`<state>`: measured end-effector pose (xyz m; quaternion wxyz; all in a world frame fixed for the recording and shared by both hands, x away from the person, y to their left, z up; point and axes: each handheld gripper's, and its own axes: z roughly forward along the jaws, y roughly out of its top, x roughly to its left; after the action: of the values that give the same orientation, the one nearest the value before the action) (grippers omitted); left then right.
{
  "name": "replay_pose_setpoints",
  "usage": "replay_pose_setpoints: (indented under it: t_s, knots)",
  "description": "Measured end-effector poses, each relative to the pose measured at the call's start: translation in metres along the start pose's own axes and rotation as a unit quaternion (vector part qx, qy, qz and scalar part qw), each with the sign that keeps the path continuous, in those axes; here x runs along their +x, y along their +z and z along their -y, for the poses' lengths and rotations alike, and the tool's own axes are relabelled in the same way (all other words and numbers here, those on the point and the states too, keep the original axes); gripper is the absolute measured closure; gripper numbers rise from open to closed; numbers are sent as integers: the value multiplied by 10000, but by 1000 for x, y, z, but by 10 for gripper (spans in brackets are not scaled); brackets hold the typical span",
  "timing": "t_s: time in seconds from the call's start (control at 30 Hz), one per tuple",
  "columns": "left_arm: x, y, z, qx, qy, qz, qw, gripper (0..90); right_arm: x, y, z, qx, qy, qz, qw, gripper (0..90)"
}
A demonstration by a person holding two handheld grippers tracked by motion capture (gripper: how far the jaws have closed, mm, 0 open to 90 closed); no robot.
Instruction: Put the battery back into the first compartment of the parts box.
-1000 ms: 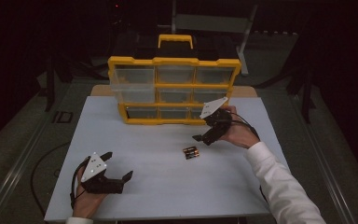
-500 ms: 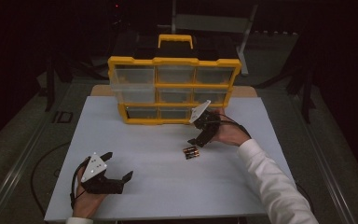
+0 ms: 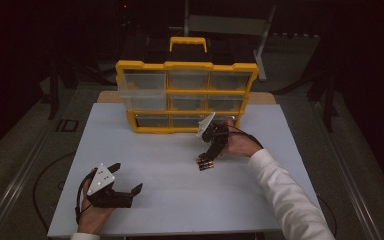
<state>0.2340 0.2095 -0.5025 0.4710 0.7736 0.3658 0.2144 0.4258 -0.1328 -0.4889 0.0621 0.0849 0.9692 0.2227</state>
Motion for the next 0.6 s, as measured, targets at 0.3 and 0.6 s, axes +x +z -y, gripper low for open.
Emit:
replay_pose_setpoints:
  t_s: [0.3, 0.6]
  knots:
    - [0, 0, 0, 7, 5, -2, 10000, 1, 1, 9, -3, 290, 22, -143, 9995, 223]
    - [0, 0, 0, 10, 8, -10, 10000, 1, 1, 14, -2, 398, -113, -341, 9986, 378]
